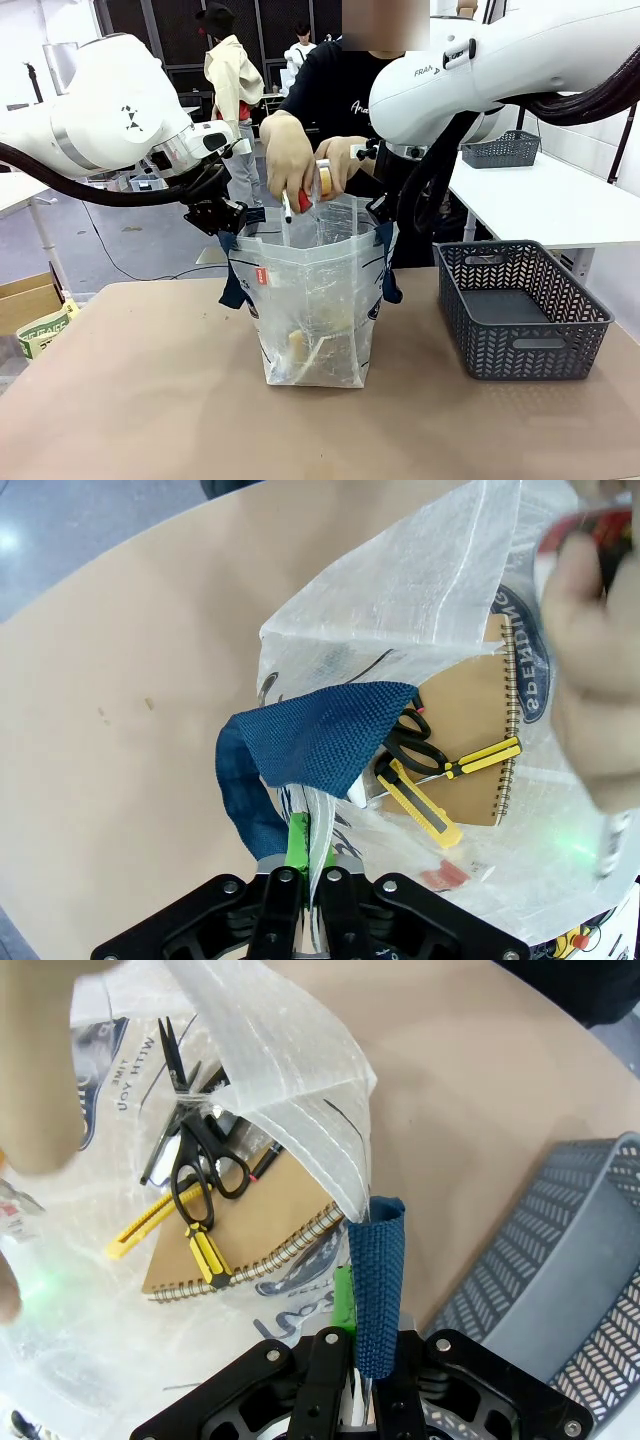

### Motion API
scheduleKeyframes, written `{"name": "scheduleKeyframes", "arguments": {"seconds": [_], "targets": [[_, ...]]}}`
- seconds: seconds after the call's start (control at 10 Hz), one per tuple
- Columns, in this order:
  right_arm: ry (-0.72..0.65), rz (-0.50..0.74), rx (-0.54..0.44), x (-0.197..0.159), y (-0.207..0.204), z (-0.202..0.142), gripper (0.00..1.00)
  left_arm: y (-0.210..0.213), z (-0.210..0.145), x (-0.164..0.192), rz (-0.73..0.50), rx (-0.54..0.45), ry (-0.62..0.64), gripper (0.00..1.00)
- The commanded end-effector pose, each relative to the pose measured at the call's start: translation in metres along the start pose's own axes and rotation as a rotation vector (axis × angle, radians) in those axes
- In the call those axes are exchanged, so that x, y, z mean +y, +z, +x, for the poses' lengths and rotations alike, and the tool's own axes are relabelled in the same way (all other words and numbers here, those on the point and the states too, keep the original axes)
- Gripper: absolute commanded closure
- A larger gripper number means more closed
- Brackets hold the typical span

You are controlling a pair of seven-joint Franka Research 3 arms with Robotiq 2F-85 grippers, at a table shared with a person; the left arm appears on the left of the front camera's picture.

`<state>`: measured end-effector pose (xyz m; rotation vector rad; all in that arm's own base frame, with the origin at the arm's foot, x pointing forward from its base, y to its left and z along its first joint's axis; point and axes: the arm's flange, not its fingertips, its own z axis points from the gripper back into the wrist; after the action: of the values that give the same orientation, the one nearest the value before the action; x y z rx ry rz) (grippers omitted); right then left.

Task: Transfer purchased items from the store into the shopping bag.
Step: Move the Reusable shopping bag to the right side of the table.

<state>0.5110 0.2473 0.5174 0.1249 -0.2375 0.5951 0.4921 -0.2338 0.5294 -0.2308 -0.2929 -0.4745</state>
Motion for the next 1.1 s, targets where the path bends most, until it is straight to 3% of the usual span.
{"name": "scheduleKeyframes", "arguments": {"seconds": [0.0, 1.0], "targets": [[0.000, -0.001, -0.002, -0.0005, 0.0000, 0.0001, 1.00, 0.0005, 0.0000, 0.0000, 0.004, 0.000, -0.004, 1.00], [0.000, -0.001, -0.002, -0.0005, 0.0000, 0.0001, 1.00, 0.0005, 0.0000, 0.0000, 0.004, 0.000, -0.004, 1.00]]}}
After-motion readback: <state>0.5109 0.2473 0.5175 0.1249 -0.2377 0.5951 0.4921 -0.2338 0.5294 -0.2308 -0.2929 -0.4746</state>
